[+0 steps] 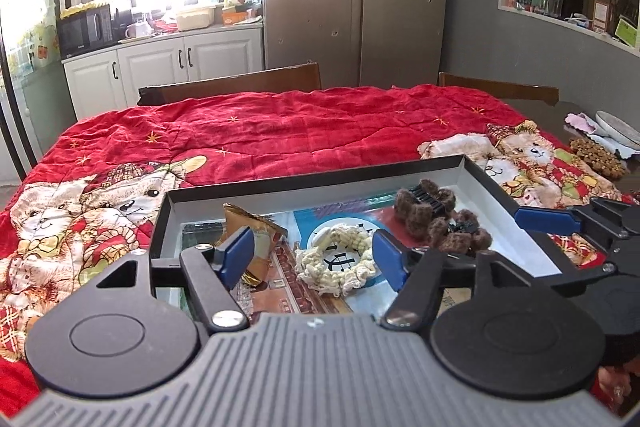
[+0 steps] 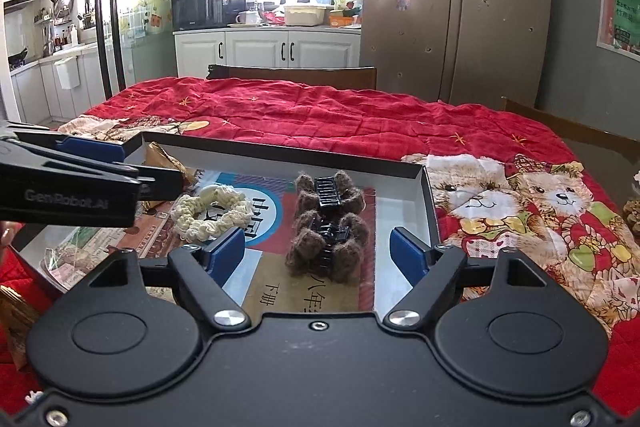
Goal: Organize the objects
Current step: 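Lift both open tools away from the box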
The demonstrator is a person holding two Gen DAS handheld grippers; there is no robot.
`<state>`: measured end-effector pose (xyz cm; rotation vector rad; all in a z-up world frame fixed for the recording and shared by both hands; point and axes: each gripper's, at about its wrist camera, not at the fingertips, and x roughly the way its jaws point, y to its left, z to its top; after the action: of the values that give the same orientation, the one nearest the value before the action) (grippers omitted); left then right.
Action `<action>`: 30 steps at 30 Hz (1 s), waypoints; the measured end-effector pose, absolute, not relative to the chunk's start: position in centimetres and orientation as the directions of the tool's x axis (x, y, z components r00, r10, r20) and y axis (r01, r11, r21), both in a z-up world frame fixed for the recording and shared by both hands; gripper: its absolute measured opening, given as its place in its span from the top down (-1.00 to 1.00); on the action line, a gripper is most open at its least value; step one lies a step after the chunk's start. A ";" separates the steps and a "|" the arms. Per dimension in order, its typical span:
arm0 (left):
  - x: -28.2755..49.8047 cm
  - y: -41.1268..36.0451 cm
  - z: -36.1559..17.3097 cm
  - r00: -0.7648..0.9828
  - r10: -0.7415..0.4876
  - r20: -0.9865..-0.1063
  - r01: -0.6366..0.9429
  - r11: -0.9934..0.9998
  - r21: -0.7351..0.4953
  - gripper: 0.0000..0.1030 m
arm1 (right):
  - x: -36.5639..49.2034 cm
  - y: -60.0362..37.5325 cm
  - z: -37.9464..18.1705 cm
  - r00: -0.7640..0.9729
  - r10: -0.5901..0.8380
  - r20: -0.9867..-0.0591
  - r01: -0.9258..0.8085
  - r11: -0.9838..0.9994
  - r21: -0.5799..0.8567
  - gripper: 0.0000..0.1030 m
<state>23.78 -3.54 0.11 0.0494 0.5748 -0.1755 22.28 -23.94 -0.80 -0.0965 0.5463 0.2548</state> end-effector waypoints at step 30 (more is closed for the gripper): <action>15.1 -1.6 3.7 0.865 -0.190 -0.464 0.224 0.974 0.019 -0.57 | 12.6 -26.3 3.5 0.860 0.249 -0.446 -0.275 0.961 0.005 -0.51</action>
<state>15.08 -1.62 3.67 0.0732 0.4779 -0.2169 12.61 -26.27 3.45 -0.0596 0.4600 0.2753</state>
